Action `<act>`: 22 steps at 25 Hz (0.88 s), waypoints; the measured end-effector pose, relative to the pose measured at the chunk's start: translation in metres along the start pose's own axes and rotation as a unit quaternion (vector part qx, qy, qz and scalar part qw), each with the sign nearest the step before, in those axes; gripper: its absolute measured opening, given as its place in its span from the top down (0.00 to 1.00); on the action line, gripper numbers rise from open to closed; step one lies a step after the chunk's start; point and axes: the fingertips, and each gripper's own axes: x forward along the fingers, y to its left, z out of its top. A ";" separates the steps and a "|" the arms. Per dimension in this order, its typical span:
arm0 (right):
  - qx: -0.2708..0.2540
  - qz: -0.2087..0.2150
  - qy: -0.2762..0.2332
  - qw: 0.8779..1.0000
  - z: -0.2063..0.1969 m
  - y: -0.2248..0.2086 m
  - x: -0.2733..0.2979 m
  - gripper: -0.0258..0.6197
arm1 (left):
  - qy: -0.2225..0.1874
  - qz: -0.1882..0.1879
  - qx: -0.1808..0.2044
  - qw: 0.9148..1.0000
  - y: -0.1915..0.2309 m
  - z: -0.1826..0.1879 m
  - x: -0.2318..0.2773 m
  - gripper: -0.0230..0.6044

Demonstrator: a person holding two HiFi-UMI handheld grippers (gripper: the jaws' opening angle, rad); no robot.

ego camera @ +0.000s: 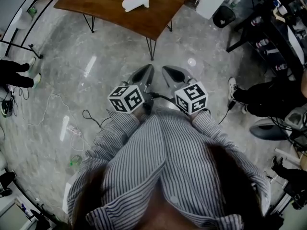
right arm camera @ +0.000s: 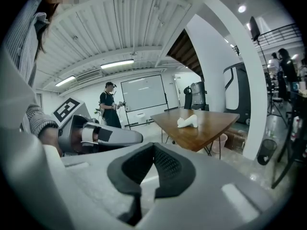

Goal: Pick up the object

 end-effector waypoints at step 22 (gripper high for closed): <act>0.049 -0.094 -0.017 0.994 0.127 -0.182 0.242 0.96 | 0.072 -0.036 0.026 0.996 0.187 0.199 0.205 0.96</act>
